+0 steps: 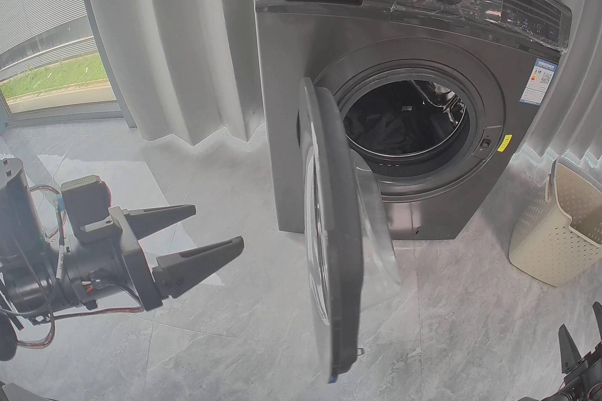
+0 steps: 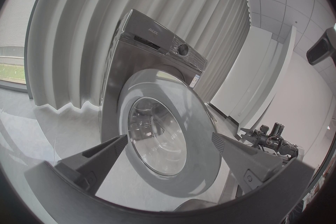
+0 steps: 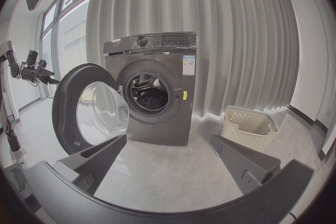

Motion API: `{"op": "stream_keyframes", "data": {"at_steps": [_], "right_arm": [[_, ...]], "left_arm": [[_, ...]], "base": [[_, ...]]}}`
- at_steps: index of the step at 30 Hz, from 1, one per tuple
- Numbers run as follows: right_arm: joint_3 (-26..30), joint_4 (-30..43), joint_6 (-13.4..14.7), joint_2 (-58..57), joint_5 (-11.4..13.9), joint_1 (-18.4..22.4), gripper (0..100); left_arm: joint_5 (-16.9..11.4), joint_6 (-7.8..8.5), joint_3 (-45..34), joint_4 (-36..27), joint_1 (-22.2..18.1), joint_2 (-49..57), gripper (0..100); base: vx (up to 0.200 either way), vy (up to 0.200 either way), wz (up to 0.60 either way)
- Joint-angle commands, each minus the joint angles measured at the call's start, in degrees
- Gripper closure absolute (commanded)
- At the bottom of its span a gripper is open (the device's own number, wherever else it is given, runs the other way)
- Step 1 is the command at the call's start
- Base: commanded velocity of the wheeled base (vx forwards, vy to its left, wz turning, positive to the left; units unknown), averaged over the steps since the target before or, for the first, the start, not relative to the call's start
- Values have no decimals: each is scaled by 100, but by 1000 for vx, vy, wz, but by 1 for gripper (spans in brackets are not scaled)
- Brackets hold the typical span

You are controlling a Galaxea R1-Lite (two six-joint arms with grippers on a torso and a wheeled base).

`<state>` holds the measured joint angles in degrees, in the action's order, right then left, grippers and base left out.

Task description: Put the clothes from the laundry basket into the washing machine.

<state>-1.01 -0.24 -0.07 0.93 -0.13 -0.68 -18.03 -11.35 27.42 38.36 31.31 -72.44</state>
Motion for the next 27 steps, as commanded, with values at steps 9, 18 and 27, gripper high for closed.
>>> {"op": "stream_keyframes", "data": {"at_steps": [9,18,27], "right_arm": [[101,-2,-1,-75,-4,-2,0],[101,-2,-1,-75,-4,-2,0],[101,-2,7,-75,-4,-2,0]], "left_arm": [[10,1,88,40,297,-227,0],[19,-96,528,637,420,-1273,0],[256,-799,1143,2052,534,-2670,0]], "base": [[0,0,0],[0,0,0],[0,0,0]]}}
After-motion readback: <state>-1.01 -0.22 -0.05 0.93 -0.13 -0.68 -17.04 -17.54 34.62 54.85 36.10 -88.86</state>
